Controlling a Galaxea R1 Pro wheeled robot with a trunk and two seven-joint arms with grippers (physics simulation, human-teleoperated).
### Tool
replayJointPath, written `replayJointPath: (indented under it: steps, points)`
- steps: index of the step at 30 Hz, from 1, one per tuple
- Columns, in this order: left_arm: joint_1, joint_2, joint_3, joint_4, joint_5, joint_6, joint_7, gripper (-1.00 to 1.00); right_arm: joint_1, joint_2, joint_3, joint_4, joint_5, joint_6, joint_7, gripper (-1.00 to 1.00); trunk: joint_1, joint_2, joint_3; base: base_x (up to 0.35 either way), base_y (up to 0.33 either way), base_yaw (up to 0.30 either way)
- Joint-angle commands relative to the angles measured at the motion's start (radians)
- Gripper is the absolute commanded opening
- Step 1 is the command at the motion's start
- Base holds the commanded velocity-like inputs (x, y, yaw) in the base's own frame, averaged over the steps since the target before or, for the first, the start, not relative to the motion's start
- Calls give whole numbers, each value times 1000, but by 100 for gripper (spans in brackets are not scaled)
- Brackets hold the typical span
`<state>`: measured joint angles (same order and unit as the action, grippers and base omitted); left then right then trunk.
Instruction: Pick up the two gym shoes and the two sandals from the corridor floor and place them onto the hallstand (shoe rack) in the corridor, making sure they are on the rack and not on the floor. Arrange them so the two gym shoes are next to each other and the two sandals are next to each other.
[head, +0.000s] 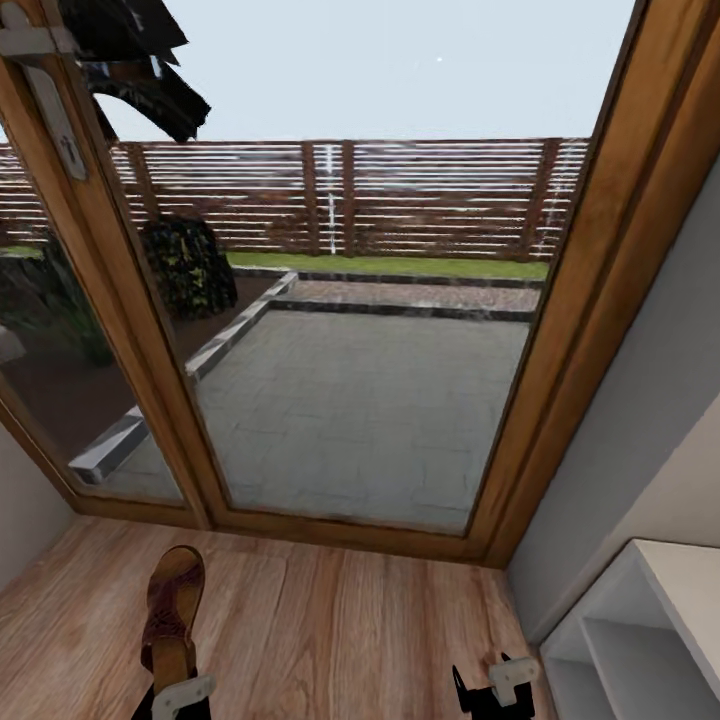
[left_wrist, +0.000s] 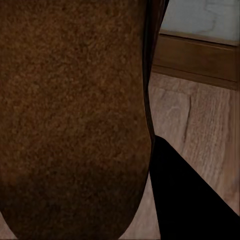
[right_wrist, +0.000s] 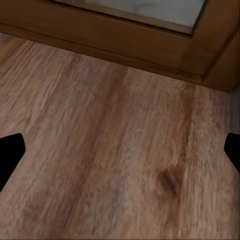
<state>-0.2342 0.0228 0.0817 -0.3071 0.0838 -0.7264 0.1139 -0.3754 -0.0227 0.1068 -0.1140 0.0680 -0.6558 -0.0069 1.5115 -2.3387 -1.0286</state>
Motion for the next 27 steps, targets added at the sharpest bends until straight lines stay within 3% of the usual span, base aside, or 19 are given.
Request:
replayJointPath:
  steps: [1, 6, 27]
  points:
    - [0, 0, -1, 1, 4, -2, 0, -100, 0, 0, 2, 1, 3, -2, -1, 100, 0, 0, -1, 297, -136, 42]
    - [0, 0, -2, 5, 4, -2, 0, -100, 0, 0, 2, 1, 3, -2, -1, 100, 0, 0, -1, 162, -56, 165]
    - [0, -1, -2, 12, 3, -2, 1, -100, 0, 0, 2, 2, 3, -2, -2, 100, 0, 0, -1, 6, -2, 274]
